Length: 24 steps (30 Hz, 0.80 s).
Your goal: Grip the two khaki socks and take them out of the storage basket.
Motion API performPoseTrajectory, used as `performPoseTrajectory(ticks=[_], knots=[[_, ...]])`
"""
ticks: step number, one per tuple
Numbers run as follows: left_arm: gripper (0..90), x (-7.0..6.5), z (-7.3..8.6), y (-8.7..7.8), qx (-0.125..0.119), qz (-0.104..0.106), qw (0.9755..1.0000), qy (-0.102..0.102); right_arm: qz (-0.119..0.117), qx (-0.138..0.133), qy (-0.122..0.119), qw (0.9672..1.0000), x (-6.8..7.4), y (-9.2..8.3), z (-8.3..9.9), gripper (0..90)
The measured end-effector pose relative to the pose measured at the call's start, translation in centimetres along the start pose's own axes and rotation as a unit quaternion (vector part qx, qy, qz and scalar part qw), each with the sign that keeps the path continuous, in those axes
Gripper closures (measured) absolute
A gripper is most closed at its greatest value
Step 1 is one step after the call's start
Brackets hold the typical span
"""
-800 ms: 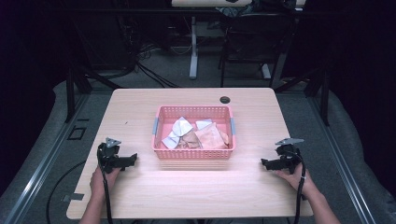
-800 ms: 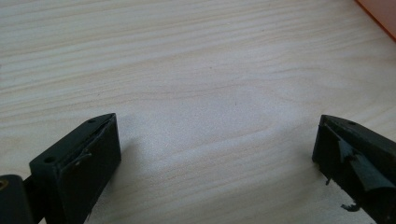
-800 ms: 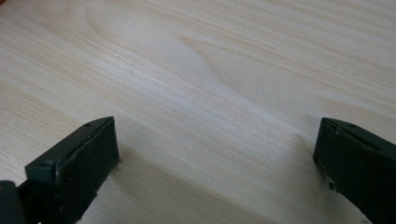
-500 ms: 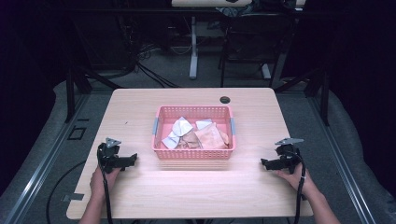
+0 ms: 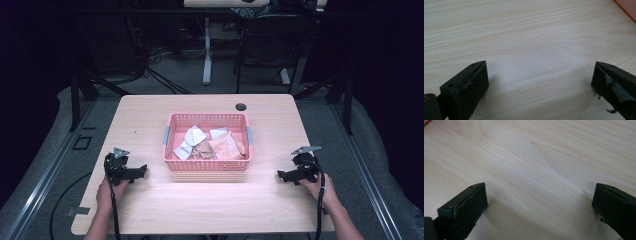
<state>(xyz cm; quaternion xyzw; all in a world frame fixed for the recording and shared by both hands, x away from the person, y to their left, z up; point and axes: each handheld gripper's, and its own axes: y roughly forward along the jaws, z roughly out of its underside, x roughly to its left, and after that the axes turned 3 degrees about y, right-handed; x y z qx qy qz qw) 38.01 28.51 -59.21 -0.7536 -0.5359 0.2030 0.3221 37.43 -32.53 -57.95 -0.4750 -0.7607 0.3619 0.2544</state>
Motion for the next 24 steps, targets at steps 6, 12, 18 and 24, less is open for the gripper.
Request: performPoseTrajectory(ticks=[6, 12, 18, 24], knots=[[0.9, 0.0, 0.0, 0.0, 0.000, 0.001, 1.0000, 0.000, 0.027, 0.023, 0.019, 0.9992, 0.3, 0.2, -1.0, 0.9], [0.9, 0.0, 0.0, 0.0, 0.000, 0.000, 1.0000, 0.000, -0.015, 0.087, 0.006, 0.9961, 0.2, -0.8, -2.1, 0.0], [0.9, 0.0, 0.0, 0.0, 0.002, 0.001, 1.0000, 0.001, -0.011, 0.092, -0.023, 0.9954, 1.5, -2.6, -4.0, 0.0], [0.8, -0.2, -0.1, 0.1, 0.002, -0.004, 1.0000, -0.003, -0.009, 0.092, -0.034, 0.9951, 2.7, -3.6, -5.4, 0.0]])
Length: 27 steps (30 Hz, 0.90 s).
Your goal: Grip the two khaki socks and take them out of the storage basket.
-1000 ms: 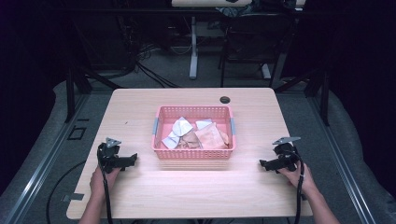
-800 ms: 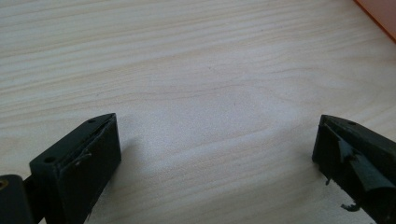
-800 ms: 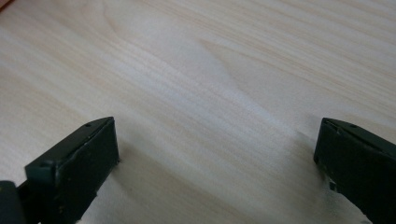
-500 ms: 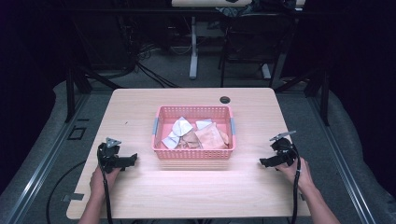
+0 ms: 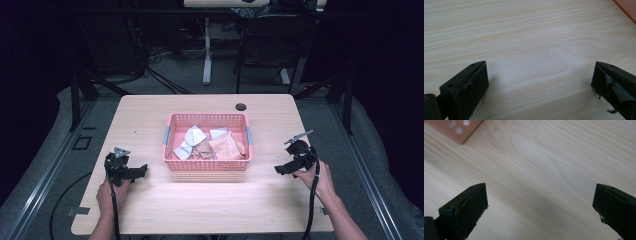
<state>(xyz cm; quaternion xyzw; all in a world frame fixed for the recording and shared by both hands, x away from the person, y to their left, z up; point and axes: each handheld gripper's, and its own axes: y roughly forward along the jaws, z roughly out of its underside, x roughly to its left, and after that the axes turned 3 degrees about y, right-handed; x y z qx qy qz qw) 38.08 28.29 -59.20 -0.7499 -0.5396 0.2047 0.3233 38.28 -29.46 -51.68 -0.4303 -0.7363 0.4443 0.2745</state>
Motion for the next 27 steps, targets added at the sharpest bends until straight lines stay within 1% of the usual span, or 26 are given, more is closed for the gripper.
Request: performPoseTrajectory(ticks=[1, 2, 3, 4, 7, 8, 9, 10, 11, 12, 16, 19, 20, 22, 23, 24, 25, 26, 27], knots=[[0.9, 0.0, 0.0, 0.0, 0.000, 0.000, 1.0000, 0.000, 0.001, 0.001, -0.003, 1.0000, 0.2, -0.1, -0.3, 0.0], [0.9, 0.0, 0.0, 0.0, -0.001, 0.000, 1.0000, 0.000, -0.006, 0.004, -0.007, 1.0000, 0.6, -0.3, -0.8, 0.0], [0.9, 0.0, 0.0, 0.0, -0.001, 0.000, 1.0000, 0.000, -0.006, 0.004, -0.007, 1.0000, 0.6, -0.3, -0.8, 0.0], [0.9, 0.0, 0.0, 0.0, -0.001, 0.000, 1.0000, 0.000, -0.007, 0.010, -0.012, 0.9999, 0.8, -0.4, -1.2, 0.0], [0.9, 0.0, 0.0, 0.0, 0.000, 0.000, 1.0000, 0.000, -0.012, 0.012, -0.020, 0.9997, 1.4, -0.8, -2.2, 0.0], [0.9, 0.0, 0.0, 0.0, -0.001, 0.000, 1.0000, 0.000, -0.011, 0.010, -0.022, 0.9996, 1.6, -1.0, -2.5, 0.0], [0.9, 0.0, 0.0, 0.0, 0.000, 0.000, 1.0000, 0.000, -0.015, 0.007, -0.022, 0.9996, 1.8, -1.2, -2.9, 0.0], [0.9, 0.0, 0.0, 0.0, 0.000, 0.000, 1.0000, 0.000, -0.017, 0.004, -0.027, 0.9995, 1.9, -1.4, -3.2, 0.0], [0.9, 0.0, 0.0, 0.0, -0.001, 0.000, 1.0000, 0.001, -0.018, 0.007, -0.029, 0.9994, 2.0, -1.7, -3.6, 0.0], [0.9, 0.0, 0.0, 0.0, 0.000, 0.000, 1.0000, 0.001, -0.017, 0.000, -0.028, 0.9995, 2.2, -1.8, -3.9, 0.0], [0.9, 0.0, 0.0, 0.0, -0.001, 0.000, 1.0000, 0.000, -0.016, -0.005, -0.038, 0.9991, 3.0, -2.5, -5.4, 0.0], [0.9, 0.0, 0.0, 0.0, 0.000, 0.000, 1.0000, -0.001, -0.017, -0.002, -0.043, 0.9989, 3.4, -3.0, -6.5, 0.0], [0.9, 0.0, 0.0, 0.0, 0.000, 0.000, 1.0000, 0.000, -0.022, -0.002, -0.045, 0.9987, 3.6, -3.3, -7.1, 0.0], [0.9, 0.0, 0.0, 0.0, 0.000, 0.000, 1.0000, 0.000, -0.026, -0.004, -0.045, 0.9987, 3.8, -3.5, -7.4, 0.0], [0.9, 0.0, 0.0, 0.0, 0.000, 0.000, 1.0000, 0.000, -0.025, -0.003, -0.050, 0.9984, 4.2, -3.8, -8.1, 0.0], [0.9, 0.0, 0.0, 0.0, 0.000, 0.000, 1.0000, 0.000, -0.025, -0.003, -0.050, 0.9984, 4.2, -3.8, -8.1, 0.0], [0.9, 0.0, 0.0, 0.0, 0.000, 0.000, 1.0000, 0.000, -0.027, 0.003, -0.058, 0.9980, 4.4, -3.9, -8.4, 0.0], [0.9, 0.0, 0.0, 0.0, -0.001, 0.000, 1.0000, 0.001, -0.027, -0.003, -0.055, 0.9981, 4.7, -4.0, -8.7, 0.0], [0.9, 0.0, 0.0, 0.0, 0.000, 0.000, 1.0000, 0.000, -0.031, -0.001, -0.059, 0.9978, 5.0, -4.1, -9.1, 0.0]])
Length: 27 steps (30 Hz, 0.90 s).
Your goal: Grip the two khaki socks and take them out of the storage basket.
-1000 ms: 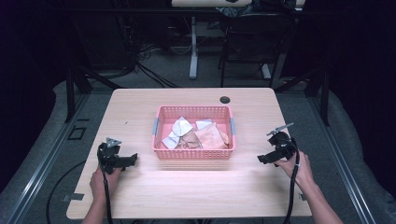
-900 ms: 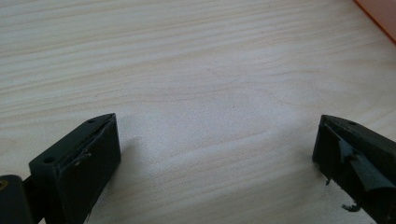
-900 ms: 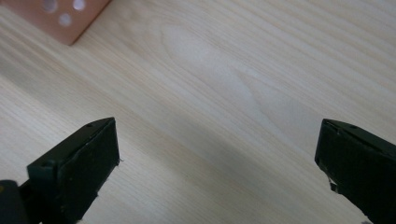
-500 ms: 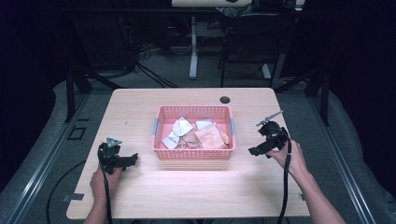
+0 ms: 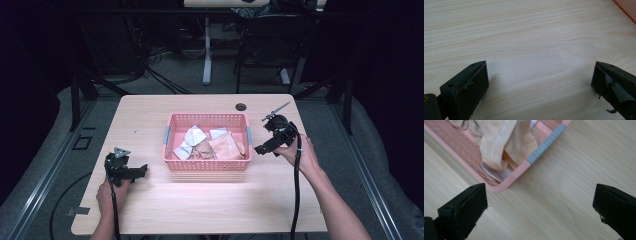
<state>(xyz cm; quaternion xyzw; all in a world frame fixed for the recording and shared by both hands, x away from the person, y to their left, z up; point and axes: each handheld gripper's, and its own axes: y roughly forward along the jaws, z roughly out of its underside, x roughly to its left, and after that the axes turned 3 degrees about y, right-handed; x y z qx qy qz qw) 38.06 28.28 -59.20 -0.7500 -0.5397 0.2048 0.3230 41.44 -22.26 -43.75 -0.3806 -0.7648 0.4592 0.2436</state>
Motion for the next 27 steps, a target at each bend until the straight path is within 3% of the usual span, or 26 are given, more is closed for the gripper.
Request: performPoseTrajectory(ticks=[9, 20, 25, 27], knots=[[0.9, 0.0, 0.0, 0.0, 0.000, 0.000, 1.0000, 0.000, -0.013, -0.002, -0.020, 0.9997, 2.0, -0.4, -3.4, 0.0], [0.9, 0.0, 0.0, 0.0, 0.000, 0.000, 1.0000, 0.000, -0.029, 0.016, -0.034, 0.9989, 4.1, 1.5, -6.4, 2.5], [0.9, 0.0, 0.0, 0.0, 0.000, 0.000, 1.0000, 0.000, -0.028, 0.033, -0.038, 0.9983, 5.1, 2.9, -7.3, 14.2], [0.9, 0.0, 0.0, 0.0, 0.000, 0.000, 1.0000, 0.000, -0.030, 0.035, -0.027, 0.9986, 5.4, 3.8, -7.4, 19.6]])
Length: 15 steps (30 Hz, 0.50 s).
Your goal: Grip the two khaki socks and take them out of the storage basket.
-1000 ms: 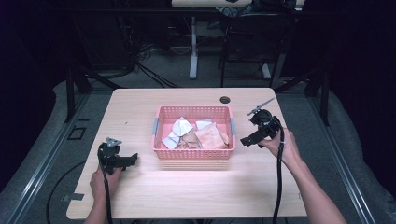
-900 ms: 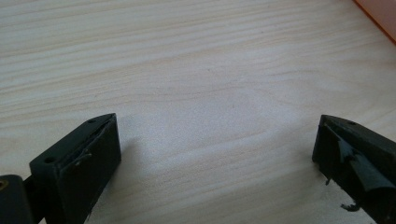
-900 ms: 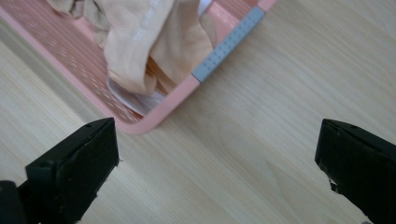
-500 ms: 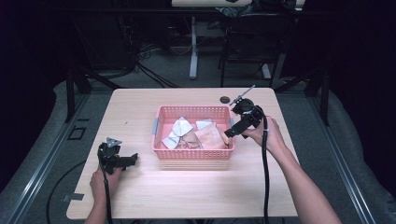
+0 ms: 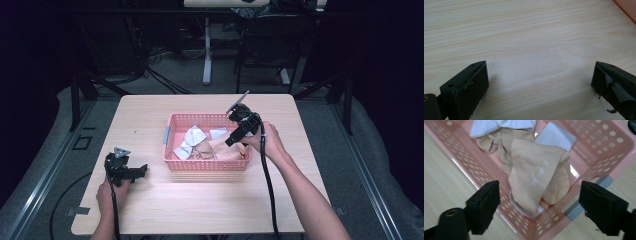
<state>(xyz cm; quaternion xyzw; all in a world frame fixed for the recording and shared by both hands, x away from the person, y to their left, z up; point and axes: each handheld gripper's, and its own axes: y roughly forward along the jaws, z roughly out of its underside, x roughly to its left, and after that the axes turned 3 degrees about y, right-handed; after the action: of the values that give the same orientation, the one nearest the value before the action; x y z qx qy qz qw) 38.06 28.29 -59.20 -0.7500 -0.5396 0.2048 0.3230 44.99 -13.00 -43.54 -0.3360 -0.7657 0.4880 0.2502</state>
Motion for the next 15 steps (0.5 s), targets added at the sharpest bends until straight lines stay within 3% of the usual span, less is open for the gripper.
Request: performPoseTrajectory(ticks=[6, 7, 15], knots=[[0.9, 0.0, 0.0, 0.0, 0.000, 0.000, 1.0000, 0.000, -0.005, 0.036, 0.008, 0.9993, 0.0, 2.0, -0.4, 45.5], [0.9, 0.0, 0.0, 0.0, 0.000, 0.000, 1.0000, 0.000, -0.010, 0.037, 0.018, 0.9991, 0.0, 2.4, -0.4, 48.2], [0.9, 0.0, 0.0, 0.0, 0.000, 0.000, 1.0000, 0.000, 0.005, 0.064, 0.028, 0.9975, -0.2, 4.5, -0.3, 59.9]])
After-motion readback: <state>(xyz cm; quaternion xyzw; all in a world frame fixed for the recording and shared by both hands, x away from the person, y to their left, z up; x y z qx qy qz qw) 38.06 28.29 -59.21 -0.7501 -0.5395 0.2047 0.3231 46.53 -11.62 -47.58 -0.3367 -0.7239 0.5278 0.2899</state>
